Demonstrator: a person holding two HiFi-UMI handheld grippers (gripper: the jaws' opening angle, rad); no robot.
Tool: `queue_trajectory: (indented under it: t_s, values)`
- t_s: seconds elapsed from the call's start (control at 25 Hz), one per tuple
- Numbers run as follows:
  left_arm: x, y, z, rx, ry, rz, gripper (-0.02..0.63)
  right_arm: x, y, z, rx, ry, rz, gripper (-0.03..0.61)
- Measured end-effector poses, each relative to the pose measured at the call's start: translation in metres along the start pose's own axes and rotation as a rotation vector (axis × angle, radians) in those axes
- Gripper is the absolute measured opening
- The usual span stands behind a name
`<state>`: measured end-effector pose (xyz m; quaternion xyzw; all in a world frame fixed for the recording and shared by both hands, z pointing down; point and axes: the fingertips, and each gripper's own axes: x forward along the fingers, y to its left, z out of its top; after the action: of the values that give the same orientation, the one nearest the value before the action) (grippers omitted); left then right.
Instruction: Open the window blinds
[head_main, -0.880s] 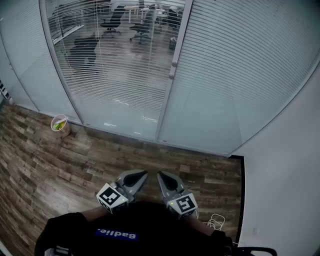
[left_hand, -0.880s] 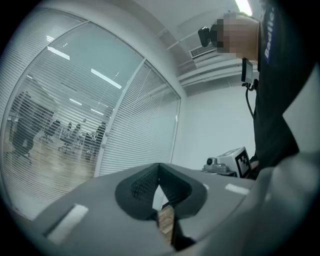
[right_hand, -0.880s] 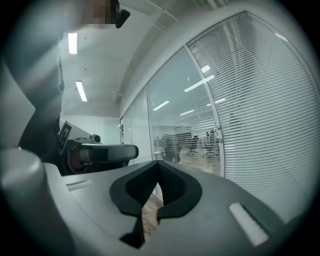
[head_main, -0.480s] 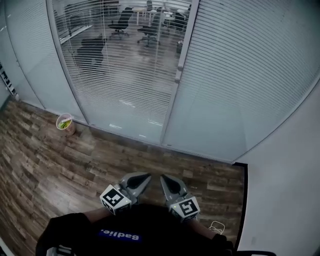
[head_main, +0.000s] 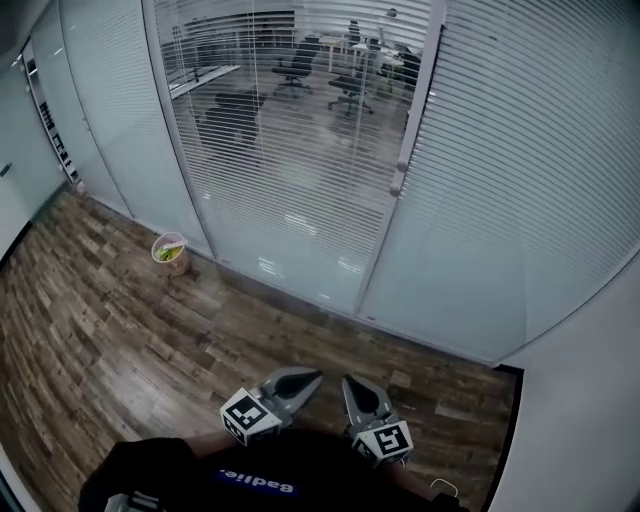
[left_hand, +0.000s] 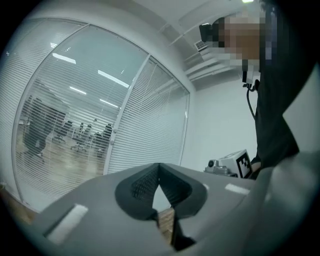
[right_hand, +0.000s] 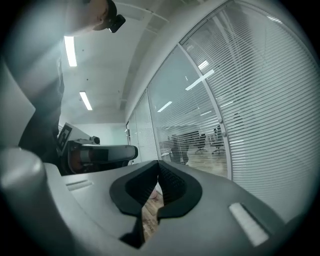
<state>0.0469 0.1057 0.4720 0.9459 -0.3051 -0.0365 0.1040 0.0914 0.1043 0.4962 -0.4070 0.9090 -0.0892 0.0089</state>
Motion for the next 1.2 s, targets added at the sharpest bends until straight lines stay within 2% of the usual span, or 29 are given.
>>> queue_trajectory:
  t_s: [0.2, 0.48, 0.6, 0.72, 0.96, 1.2]
  values:
    - [0.004, 0.018, -0.001, 0.013, -0.017, 0.03, 0.0, 0.011, -0.013, -0.005, 0.011, -0.008, -0.007, 0.004]
    - [0.031, 0.068, 0.005, 0.025, -0.044, -0.035, 0.0, 0.052, -0.045, -0.009, -0.028, 0.02, -0.081, 0.005]
    - [0.043, 0.105, 0.022, 0.038, -0.066, -0.072, 0.0, 0.086, -0.059, 0.007, -0.039, 0.021, -0.134, 0.006]
    - [0.059, 0.139, 0.056, 0.044, -0.094, -0.112, 0.0, 0.123, -0.079, 0.024, -0.059, 0.027, -0.177, 0.008]
    - [0.075, 0.189, 0.078, 0.061, -0.071, -0.212, 0.0, 0.179, -0.106, 0.039, 0.0, 0.032, -0.271, 0.02]
    - [0.088, 0.223, 0.085, 0.031, -0.084, -0.232, 0.0, 0.197, -0.134, 0.042, 0.068, 0.064, -0.396, 0.031]
